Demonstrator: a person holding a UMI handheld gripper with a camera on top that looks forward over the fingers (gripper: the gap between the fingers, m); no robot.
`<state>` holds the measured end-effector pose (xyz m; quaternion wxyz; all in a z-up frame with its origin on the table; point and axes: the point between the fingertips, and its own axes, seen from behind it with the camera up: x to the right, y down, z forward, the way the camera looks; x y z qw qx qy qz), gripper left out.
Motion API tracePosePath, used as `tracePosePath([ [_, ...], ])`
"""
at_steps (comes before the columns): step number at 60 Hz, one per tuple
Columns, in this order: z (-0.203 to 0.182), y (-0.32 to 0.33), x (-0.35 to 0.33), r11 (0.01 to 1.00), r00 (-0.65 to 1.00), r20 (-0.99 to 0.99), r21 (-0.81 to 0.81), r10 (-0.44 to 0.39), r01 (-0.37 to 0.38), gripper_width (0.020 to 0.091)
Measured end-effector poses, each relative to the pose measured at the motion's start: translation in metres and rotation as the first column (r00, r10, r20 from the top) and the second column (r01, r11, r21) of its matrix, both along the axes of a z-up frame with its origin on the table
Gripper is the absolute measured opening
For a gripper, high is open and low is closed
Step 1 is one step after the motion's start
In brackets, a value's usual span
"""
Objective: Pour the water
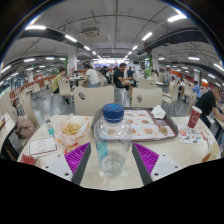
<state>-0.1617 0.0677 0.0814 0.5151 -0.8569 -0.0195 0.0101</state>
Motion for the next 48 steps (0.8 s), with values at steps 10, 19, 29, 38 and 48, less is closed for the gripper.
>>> tracePosePath([
  [10,-0.014,0.026,0.007,0.999,0.999,0.004,0.029,-0.036,0.036,0.0576],
  [19,-0.014,0.024,0.005,0.999,1.0,0.016,0.043,-0.027,0.026,0.0451],
  [29,-0.013,0.018,0.003,1.0,1.0,0.02,0.026,0.0,0.0,0.0386],
  [38,0.016,0.007,0.008,0.998,1.0,-0.017,0.059,0.025,-0.024,0.0386],
  [48,0.095,-0.018,0.034,0.993,0.956,-0.29,0.119,0.054,-0.02,0.0385],
])
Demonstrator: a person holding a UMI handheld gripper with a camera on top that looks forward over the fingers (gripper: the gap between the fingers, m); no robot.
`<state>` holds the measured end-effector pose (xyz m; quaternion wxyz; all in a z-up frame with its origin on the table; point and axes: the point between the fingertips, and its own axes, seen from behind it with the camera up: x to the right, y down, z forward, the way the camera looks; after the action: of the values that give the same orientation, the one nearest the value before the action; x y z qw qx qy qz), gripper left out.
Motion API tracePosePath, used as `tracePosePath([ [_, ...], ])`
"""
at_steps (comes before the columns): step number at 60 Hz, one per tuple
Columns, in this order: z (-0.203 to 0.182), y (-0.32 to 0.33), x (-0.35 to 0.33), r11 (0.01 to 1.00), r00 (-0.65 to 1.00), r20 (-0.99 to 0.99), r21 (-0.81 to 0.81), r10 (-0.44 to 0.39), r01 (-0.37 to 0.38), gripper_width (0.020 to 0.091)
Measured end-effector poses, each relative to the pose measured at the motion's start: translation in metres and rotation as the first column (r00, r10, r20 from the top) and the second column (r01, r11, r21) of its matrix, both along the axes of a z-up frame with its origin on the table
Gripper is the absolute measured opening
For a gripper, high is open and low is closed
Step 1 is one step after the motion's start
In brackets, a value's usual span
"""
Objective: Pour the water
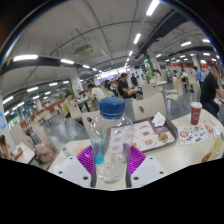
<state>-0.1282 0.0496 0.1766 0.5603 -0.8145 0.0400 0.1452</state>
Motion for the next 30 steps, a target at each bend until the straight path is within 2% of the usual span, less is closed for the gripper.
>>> tracePosePath([
  [7,0.055,-0.019,0.042,1.0,0.943,-0.331,-0.017,-0.011,0.006,0.0385],
  [14,0.085,-0.033,0.102,0.998,0.77,-0.636,-0.057,-0.059,0.029,0.0387],
  [21,0.082,-0.044,0.162,0.991,0.471,-0.872,-0.125,-0.132,0.047,0.0386],
  [30,0.049,-0.055,0.225,0.973,0.062,-0.971,-0.228,-0.23,0.039,0.0382],
])
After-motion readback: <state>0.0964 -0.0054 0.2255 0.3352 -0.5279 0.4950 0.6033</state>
